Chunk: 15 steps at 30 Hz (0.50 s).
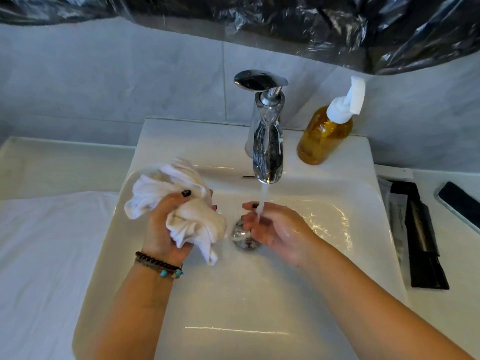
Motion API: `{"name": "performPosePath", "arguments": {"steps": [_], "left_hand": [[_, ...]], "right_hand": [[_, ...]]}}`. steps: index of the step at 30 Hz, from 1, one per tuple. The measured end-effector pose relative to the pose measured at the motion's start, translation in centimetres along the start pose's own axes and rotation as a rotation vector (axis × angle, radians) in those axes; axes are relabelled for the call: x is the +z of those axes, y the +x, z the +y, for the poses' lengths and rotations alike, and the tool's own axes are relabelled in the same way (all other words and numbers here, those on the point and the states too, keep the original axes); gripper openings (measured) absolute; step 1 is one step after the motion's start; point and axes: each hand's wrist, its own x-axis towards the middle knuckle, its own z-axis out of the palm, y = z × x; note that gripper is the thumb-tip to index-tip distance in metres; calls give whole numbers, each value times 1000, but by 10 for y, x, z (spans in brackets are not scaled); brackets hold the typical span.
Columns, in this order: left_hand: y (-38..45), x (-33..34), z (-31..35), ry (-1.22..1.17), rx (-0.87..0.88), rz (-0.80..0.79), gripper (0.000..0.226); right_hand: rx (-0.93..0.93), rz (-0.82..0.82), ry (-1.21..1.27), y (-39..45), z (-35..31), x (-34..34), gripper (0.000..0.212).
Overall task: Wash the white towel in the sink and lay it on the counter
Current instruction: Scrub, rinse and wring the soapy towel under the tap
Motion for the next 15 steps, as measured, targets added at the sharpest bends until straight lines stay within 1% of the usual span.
{"name": "performPosePath", "arguments": {"steps": [1, 2, 3, 5, 6, 7, 8, 9, 10, 12, 13, 14, 15], "left_hand": [[-7, -1, 4, 22, -34, -10, 53], [-8, -10, 3, 4, -34, 2, 64], [-14, -11, 6, -25, -40, -5, 68], [-26, -10, 5, -134, -110, -201, 75], [-30, -12, 3, -148, -132, -234, 83], [-31, -19, 0, -106, -150, -165, 90], [-31, -25, -2, -25, -140, -61, 86], [-34, -27, -3, 62, -125, 15, 75], [-38, -30, -2, 140, -135, 25, 63], [-41, -30, -2, 242, -106, 41, 40], [-42, -27, -1, 302, -64, 49, 34], [-42, -23, 0, 392, -32, 58, 32], [-41, -18, -1, 464, -3, 67, 35]], "right_hand": [[14, 16, 135, 3, -1, 7, 18], [23, 9, 232, 5, -5, 15, 19], [23, 3, 296, 6, -9, 26, 19], [2, -8, 382, 14, -17, 44, 20], [-7, -25, 423, 17, -19, 52, 23], [-21, -37, 446, 20, -21, 58, 27], [-41, -34, 431, 21, -22, 62, 29], [-70, -7, 369, 23, -22, 63, 29], [-109, 48, 258, 22, -21, 62, 28], [-243, 222, -110, 15, -17, 59, 25], [-315, 290, -297, 13, -12, 54, 23], [-345, 290, -404, 9, -7, 51, 21], [-326, 226, -430, 8, 2, 44, 24]]}}
